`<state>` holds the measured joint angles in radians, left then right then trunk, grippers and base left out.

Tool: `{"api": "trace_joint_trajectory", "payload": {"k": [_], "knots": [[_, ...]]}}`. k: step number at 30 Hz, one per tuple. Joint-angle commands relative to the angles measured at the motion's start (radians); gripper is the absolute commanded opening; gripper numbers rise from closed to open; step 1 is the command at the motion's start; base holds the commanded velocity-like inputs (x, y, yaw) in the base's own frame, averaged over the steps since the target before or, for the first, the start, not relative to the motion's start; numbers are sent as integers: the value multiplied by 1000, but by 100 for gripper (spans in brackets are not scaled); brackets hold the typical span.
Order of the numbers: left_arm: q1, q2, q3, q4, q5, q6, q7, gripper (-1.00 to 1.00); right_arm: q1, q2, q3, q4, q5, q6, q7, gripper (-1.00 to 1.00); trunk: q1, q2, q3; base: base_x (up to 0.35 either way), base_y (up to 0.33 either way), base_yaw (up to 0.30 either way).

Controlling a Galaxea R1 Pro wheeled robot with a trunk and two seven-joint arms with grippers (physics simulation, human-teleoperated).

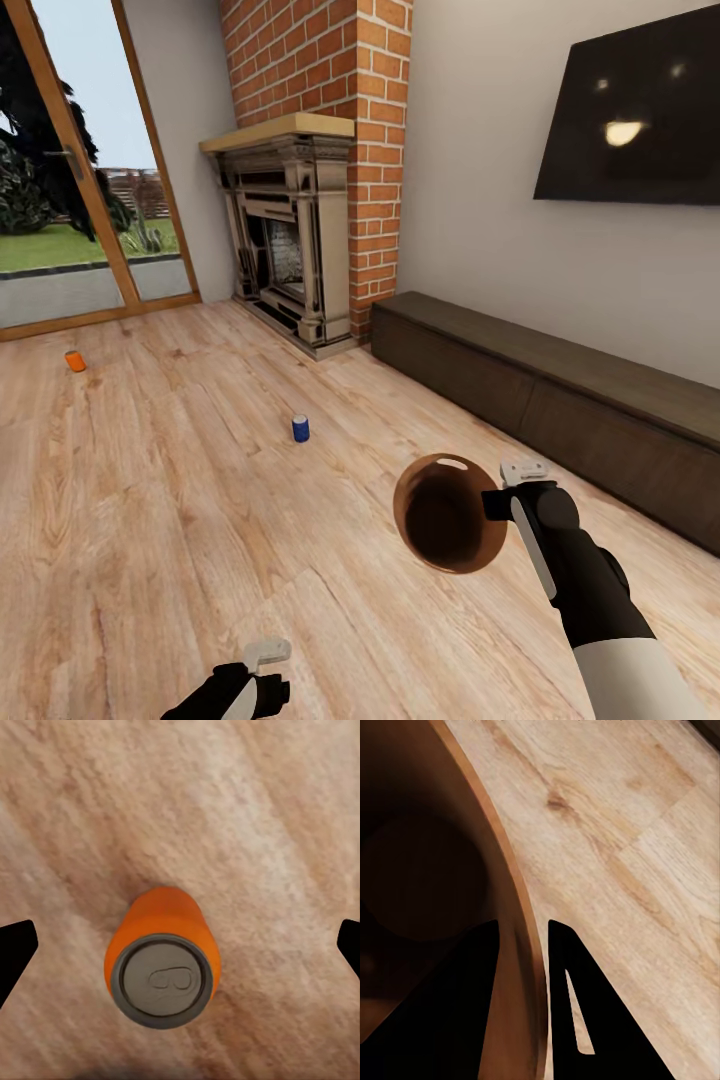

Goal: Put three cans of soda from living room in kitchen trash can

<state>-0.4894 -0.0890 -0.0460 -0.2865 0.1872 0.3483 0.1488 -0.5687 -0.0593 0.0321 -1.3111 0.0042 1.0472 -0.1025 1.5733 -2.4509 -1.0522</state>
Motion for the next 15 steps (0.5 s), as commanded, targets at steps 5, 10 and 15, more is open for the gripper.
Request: {"api": "trace_joint_trajectory", "payload": {"k": [5, 10, 15], "knots": [[0, 0, 0, 0, 0, 0, 0, 100, 0, 1, 0, 0, -7, 0, 3, -100, 19, -35, -16, 0, 0, 0], [0, 0, 0, 0, 0, 0, 0, 100, 0, 1, 0, 0, -7, 0, 3, -100, 28, -50, -33, 0, 0, 0], [0, 0, 0, 0, 0, 0, 0, 100, 0, 1, 0, 0, -7, 0, 3, -100, 30, -51, -49, 0, 0, 0]]}}
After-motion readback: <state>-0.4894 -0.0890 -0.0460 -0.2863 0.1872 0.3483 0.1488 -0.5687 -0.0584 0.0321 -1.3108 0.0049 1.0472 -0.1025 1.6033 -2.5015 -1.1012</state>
